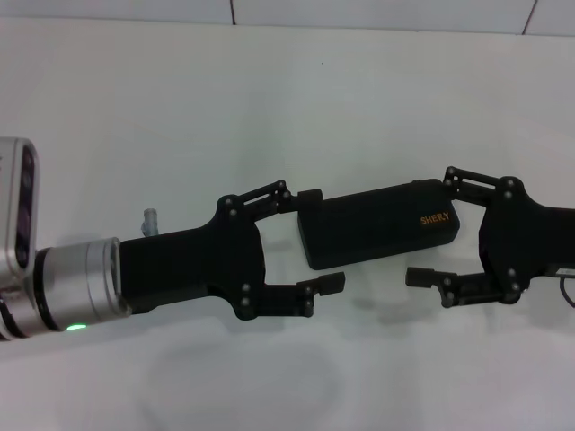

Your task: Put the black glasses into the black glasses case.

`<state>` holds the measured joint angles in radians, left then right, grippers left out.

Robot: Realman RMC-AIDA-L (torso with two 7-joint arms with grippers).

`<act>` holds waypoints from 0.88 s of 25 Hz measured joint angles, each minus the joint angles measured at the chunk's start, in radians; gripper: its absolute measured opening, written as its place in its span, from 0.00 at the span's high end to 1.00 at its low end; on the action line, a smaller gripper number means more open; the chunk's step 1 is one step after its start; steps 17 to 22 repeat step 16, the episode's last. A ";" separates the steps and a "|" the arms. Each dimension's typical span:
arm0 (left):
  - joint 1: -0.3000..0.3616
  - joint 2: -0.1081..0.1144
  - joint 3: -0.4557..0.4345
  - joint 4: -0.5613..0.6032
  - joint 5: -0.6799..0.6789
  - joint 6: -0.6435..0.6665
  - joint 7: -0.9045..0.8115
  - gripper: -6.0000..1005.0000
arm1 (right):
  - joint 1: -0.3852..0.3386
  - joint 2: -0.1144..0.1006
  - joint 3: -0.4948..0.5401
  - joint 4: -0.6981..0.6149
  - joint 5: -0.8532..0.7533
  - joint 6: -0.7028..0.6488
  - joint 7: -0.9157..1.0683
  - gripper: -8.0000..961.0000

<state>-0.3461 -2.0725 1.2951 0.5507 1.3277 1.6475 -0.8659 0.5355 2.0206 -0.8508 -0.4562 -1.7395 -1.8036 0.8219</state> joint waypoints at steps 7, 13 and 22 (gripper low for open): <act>0.021 0.017 -0.001 0.000 0.001 0.007 0.003 0.11 | 0.006 0.003 -0.003 0.023 0.005 0.015 -0.026 0.08; 0.071 0.042 -0.016 0.000 0.001 0.026 0.005 0.11 | 0.032 0.006 -0.004 0.064 0.006 0.048 -0.052 0.08; 0.090 0.045 -0.035 0.002 0.001 0.053 0.023 0.11 | 0.045 0.007 -0.006 0.079 0.006 0.059 -0.053 0.08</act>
